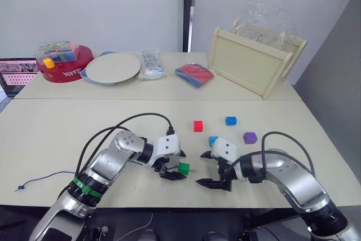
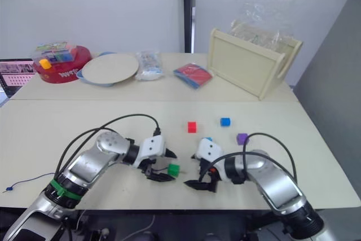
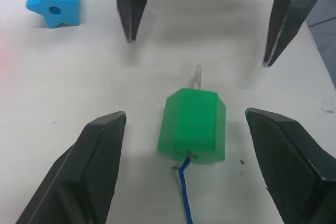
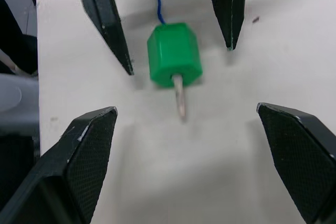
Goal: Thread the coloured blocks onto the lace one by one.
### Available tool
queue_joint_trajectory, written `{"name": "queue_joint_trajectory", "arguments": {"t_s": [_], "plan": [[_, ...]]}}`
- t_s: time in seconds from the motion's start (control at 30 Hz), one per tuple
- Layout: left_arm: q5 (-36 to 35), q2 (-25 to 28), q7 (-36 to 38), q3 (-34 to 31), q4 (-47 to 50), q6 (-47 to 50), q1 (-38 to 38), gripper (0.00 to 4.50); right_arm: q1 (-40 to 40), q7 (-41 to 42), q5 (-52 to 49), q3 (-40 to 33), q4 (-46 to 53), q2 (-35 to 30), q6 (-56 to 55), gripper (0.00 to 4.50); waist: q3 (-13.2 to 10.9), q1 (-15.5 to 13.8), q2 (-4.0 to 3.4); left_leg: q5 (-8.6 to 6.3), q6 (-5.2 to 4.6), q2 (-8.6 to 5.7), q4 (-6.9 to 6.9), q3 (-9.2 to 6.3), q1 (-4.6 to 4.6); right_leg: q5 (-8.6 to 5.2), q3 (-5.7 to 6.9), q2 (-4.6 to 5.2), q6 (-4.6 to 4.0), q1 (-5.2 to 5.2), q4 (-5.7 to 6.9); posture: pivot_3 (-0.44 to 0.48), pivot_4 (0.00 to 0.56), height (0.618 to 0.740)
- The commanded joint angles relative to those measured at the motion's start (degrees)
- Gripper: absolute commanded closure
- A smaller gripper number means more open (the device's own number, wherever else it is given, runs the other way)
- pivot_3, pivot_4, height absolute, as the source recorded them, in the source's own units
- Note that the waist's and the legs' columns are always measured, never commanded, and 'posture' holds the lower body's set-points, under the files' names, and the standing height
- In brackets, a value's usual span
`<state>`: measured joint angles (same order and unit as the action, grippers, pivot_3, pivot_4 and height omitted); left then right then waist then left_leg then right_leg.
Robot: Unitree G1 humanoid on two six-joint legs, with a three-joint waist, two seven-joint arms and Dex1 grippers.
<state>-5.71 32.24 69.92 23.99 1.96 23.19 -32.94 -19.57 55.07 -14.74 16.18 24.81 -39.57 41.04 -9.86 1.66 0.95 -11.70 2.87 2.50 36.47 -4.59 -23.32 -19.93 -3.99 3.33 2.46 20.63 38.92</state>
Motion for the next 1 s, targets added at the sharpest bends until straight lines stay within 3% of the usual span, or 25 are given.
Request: {"name": "queue_joint_trajectory", "arguments": {"t_s": [0.03, 0.13, 0.23, 0.37, 0.5, 0.6, 0.7, 0.73, 0.97, 1.0], "plan": [[1.96, -1.48, -1.02, 1.6, -1.84, -2.98, -1.08, 0.68, -0.3, -1.32, 0.47, -0.16, 2.12, -0.12, -0.73, 0.0, 0.0, -0.02, 0.01, 0.0, 0.0, 0.0, 0.0, 0.0, 0.0, 0.0, 0.0, 0.0, 0.0, 0.0, 0.0, 0.0, 0.15, 0.74], [3.38, -2.06, -0.86, 2.77, -4.21, -5.46, -1.3, 0.68, -0.59, -2.45, 1.28, 0.91, 1.8, 0.43, -0.85, 0.0, 0.0, -0.24, 0.01, 0.0, 0.0, 0.0, 0.01, 0.0, -0.01, 0.0, 0.0, 0.0, 0.0, 0.0, 0.0, 0.0, 0.15, 0.74], [3.07, -2.35, 0.19, 2.97, -4.99, -6.22, -1.28, 1.95, -1.07, -3.38, 2.13, 1.89, 1.38, 0.77, -0.79, 0.0, 0.0, -0.38, 0.01, 0.0, 0.0, -0.01, 0.01, 0.0, -0.01, 0.0, 0.0, 0.01, 0.0, -0.01, -0.01, 0.0, 0.15, 0.74], [3.46, -2.15, 0.69, 3.22, -5.08, -6.89, -1.08, 3.14, -1.42, -3.55, 2.95, 2.97, 1.2, 0.83, -1.2, 0.0, 0.0, -0.43, 0.01, 0.0, 0.0, -0.01, 0.01, 0.0, 0.0, 0.0, 0.0, 0.01, 0.0, -0.01, -0.01, 0.0, 0.15, 0.74], [3.46, -1.68, 1.61, 3.23, -4.76, -6.86, -0.72, 3.16, -2.94, -3.94, 4.49, 5.25, -0.75, 2.15, -2.19, 0.0, 0.0, -0.31, 0.0, 0.0, 0.0, -0.01, 0.01, 0.0, 0.01, 0.0, 0.0, 0.01, 0.0, -0.01, 0.0, 0.0, 0.15, 0.74], [3.65, -1.73, 1.86, 3.25, -4.74, -6.7, -0.77, 3.16, -4.35, -3.72, 5.08, 6.4, -1.89, 2.96, -2.95, 0.74, 0.0, -0.37, 0.0, 0.0, 0.0, 0.0, 0.01, 0.0, 0.01, 0.0, 0.0, 0.01, 0.0, -0.01, 0.0, 0.0, 0.15, 0.74], [3.79, -1.82, 2.02, 3.3, -4.81, -6.64, -0.84, 3.16, -5.58, -3.12, 5.31, 7.09, -2.4, 3.31, -3.23, 1.91, 0.0, -0.36, 0.0, 0.0, 0.0, -0.01, 0.02, 0.0, 0.01, 0.0, 0.0, 0.01, 0.0, -0.01, 0.0, 0.0, 0.15, 0.74], [3.82, -1.85, 2.06, 3.32, -4.84, -6.64, -0.85, 3.16, -5.9, -2.93, 5.6, 7.44, -2.72, 3.27, -3.51, 2.0, 0.0, -0.36, 0.0, 0.0, 0.0, -0.01, 0.02, 0.0, 0.01, 0.0, 0.0, 0.01, 0.0, -0.01, 0.0, 0.0, 0.15, 0.74], [3.95, -1.79, 2.45, 3.46, -4.78, -6.38, -0.82, 3.16, -6.74, -1.8, 6.16, 8.02, -4.74, 3.41, -5.28, 4.45, 0.0, -0.38, 0.0, 0.0, 0.0, 0.0, 0.02, 0.0, 0.02, 0.0, 0.0, 0.01, 0.0, -0.01, 0.0, 0.0, 0.15, 0.74], [3.95, -1.73, 2.51, 3.41, -4.79, -6.37, -0.79, 3.16, -6.73, -1.52, 6.14, 7.95, -4.72, 3.31, -5.4, 4.5, 0.0, -0.36, 0.0, 0.0, 0.0, 0.0, 0.02, 0.0, 0.01, 0.0, 0.0, 0.01, 0.0, -0.01, 0.01, 0.0, 0.15, 0.74]]}}
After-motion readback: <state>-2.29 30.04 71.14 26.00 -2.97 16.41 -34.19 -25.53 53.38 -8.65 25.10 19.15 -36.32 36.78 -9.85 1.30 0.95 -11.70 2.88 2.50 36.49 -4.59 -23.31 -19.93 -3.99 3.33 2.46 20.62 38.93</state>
